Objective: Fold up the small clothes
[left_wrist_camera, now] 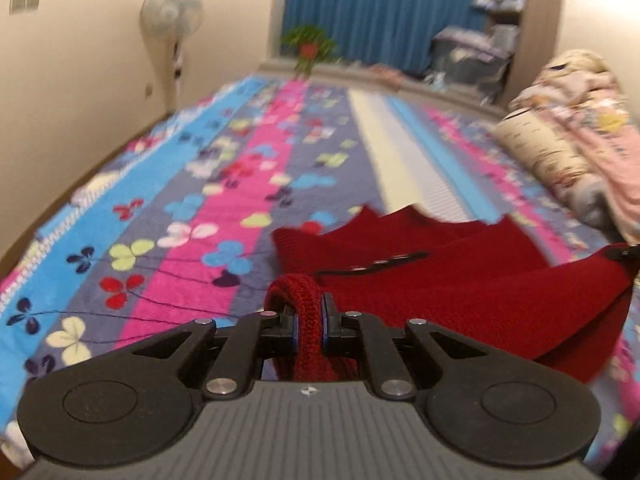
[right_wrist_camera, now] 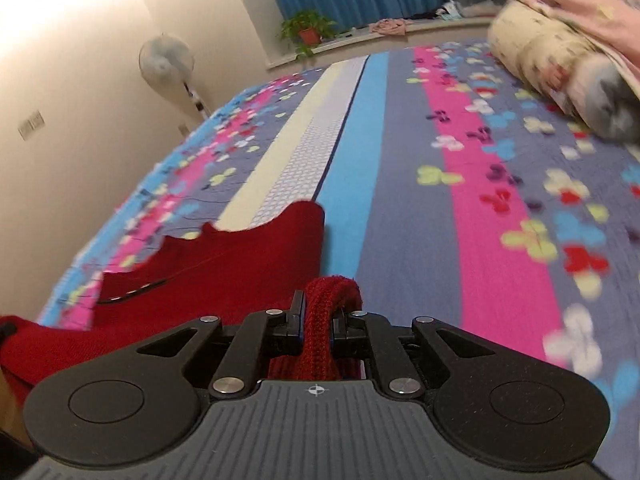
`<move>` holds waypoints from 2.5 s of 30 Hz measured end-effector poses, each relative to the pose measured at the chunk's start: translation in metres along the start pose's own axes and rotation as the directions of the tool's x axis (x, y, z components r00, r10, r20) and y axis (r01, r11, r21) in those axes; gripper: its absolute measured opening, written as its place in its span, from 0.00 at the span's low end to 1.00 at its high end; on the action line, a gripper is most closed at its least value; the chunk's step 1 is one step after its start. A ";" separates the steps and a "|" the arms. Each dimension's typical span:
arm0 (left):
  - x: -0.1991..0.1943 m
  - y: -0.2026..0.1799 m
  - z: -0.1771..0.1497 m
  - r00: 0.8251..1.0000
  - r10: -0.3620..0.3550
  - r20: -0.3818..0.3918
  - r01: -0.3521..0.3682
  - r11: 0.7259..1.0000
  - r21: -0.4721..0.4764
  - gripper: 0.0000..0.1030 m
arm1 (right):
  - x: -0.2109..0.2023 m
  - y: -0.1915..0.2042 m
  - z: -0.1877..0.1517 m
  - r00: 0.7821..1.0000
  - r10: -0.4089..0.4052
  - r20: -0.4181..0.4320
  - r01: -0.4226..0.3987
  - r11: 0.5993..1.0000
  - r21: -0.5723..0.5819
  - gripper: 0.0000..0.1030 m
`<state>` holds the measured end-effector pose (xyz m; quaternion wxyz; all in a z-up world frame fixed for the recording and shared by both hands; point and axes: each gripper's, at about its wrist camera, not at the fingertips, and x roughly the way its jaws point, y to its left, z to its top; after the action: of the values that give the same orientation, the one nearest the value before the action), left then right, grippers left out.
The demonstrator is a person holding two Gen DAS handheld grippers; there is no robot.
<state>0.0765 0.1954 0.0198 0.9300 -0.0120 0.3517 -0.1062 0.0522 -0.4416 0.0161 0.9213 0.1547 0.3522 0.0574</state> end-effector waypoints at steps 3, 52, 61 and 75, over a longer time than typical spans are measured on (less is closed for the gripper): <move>0.053 0.024 -0.003 0.994 0.014 -0.111 -0.025 0.995 -0.093 0.11 | 0.048 0.002 0.006 0.999 -0.027 -0.042 0.027 1.000 0.000 0.09; 0.088 0.020 -0.003 0.968 -0.034 -0.250 0.032 0.999 -0.013 0.68 | 0.082 -0.017 -0.020 0.954 0.014 -0.300 -0.048 0.993 -0.104 0.37; 0.097 0.033 0.020 0.988 0.079 -0.132 -0.100 0.982 -0.161 0.71 | 0.093 -0.038 0.006 0.997 0.058 -0.048 -0.051 0.988 0.148 0.39; 0.126 0.034 0.016 0.977 -0.052 -0.206 0.002 0.972 -0.236 0.71 | 0.113 -0.048 0.002 0.987 0.112 -0.114 -0.085 0.973 0.216 0.47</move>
<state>0.1850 0.2019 -0.0533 0.8780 -0.1150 0.4581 -0.0774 0.1370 -0.4636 -0.0696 0.8719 0.2645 0.4052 0.0751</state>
